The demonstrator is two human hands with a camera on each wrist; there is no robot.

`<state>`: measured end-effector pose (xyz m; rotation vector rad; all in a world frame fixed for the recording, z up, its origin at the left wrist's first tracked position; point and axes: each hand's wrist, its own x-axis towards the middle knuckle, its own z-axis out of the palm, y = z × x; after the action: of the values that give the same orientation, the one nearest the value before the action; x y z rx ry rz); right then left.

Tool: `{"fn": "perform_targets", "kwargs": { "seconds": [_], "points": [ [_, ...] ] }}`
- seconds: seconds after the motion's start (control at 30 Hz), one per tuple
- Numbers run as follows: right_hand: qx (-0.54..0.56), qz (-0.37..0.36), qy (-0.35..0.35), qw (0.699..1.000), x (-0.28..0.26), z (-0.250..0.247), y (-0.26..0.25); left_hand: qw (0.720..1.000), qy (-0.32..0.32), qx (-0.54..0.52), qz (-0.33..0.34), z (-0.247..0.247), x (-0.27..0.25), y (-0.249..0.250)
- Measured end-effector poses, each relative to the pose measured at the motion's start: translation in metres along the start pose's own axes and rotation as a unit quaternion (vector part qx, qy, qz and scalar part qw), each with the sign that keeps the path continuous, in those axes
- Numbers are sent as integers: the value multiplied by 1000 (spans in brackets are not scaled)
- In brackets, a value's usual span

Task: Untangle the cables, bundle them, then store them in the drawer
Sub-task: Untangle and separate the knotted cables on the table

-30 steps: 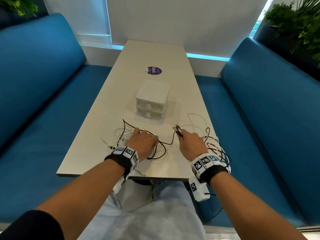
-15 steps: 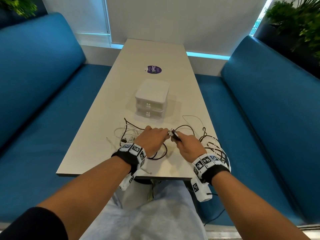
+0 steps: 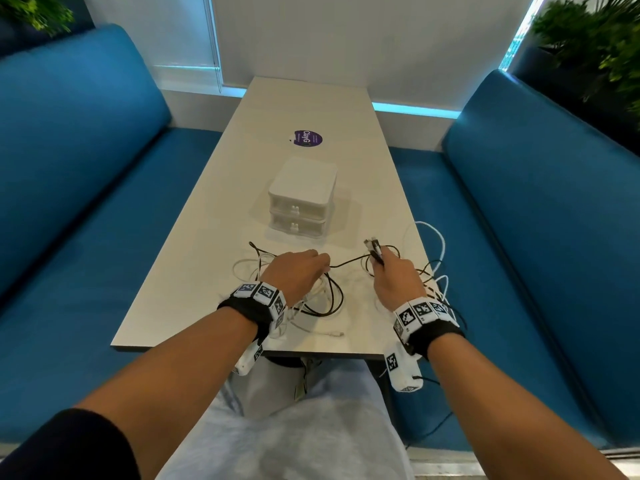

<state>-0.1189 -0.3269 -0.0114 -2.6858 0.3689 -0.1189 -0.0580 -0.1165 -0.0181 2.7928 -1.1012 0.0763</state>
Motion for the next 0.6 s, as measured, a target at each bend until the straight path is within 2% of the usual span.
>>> {"fn": "perform_targets", "kwargs": {
  "seconds": [0.07,0.13,0.2,0.23,0.33,0.4,0.53,0.6],
  "points": [
    [26,-55,-7,998,-4,6,-4,1000,18,11,16,-1,4,8],
    [23,-96,-69,993,-10,17,-1,999,27,14,32,2,7,14],
    [-15,-94,-145,985,-17,23,7,999,2,2,41,6,8,18],
    [-41,-85,-155,983,-19,23,13,999,-16,-6,40,8,6,18],
    [-123,-37,-129,983,-16,14,33,998,-56,-20,21,11,2,17],
    [-154,11,-120,981,-13,1,47,998,-61,-24,20,13,0,17],
    [-174,137,-111,969,-13,-24,76,997,-63,19,31,13,0,14],
    [-167,171,-110,965,-13,-27,82,996,-69,50,26,12,1,14]
  ]
}}
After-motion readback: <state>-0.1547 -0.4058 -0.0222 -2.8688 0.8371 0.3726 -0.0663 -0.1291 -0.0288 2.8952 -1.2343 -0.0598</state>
